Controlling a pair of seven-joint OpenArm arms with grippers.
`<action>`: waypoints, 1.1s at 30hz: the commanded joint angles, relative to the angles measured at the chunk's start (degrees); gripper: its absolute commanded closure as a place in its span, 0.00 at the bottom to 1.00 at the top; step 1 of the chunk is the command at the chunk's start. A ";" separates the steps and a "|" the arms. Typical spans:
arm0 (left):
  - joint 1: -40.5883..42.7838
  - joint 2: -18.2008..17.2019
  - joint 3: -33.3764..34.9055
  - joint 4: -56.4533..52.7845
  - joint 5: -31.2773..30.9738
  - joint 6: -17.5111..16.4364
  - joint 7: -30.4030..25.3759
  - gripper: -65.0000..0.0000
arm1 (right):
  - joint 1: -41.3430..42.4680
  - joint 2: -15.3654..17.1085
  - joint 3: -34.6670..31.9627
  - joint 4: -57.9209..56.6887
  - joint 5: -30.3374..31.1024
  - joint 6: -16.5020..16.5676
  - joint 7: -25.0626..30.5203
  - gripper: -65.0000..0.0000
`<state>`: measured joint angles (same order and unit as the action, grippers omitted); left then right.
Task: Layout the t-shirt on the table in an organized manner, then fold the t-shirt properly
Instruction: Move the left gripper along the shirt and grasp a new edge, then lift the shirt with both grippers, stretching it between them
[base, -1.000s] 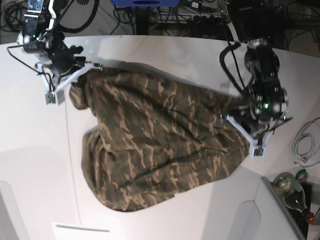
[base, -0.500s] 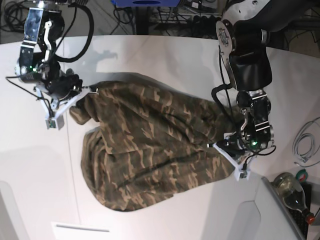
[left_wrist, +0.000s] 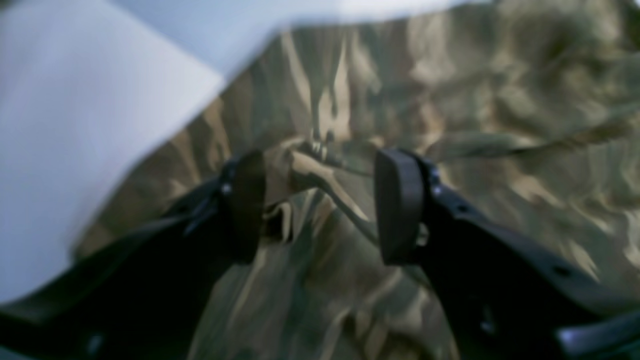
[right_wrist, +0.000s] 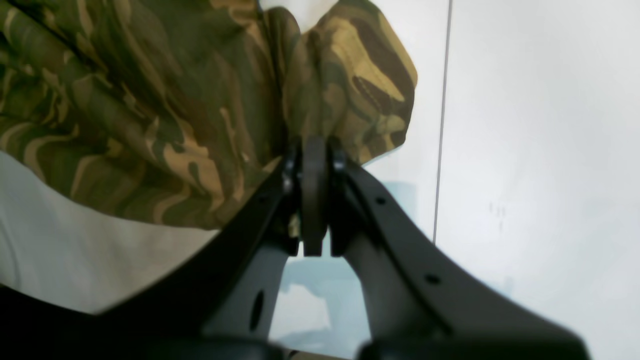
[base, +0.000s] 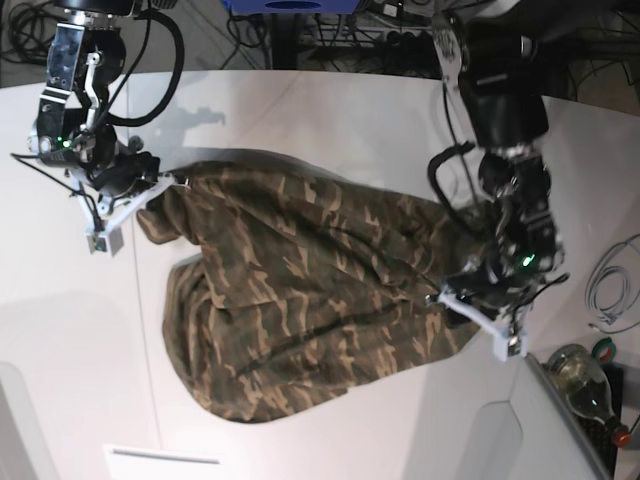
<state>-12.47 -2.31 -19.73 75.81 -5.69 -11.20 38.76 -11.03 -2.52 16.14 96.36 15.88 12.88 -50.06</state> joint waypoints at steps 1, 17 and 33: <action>1.79 -0.99 -0.19 3.62 -1.12 0.26 -0.57 0.44 | 0.52 0.28 -0.01 1.01 0.52 0.26 1.05 1.00; 22.10 -6.44 -5.90 -0.34 -23.10 -8.53 -19.82 0.37 | 0.52 1.16 -0.19 0.92 0.60 0.43 0.96 1.00; 15.41 -6.44 -5.29 -7.81 -23.01 -9.15 -19.73 0.38 | 0.61 1.16 -0.19 0.83 0.60 0.43 1.05 1.00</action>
<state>3.77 -8.12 -24.93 66.96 -27.94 -19.77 20.23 -11.14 -1.72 15.90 96.36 16.05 12.91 -49.98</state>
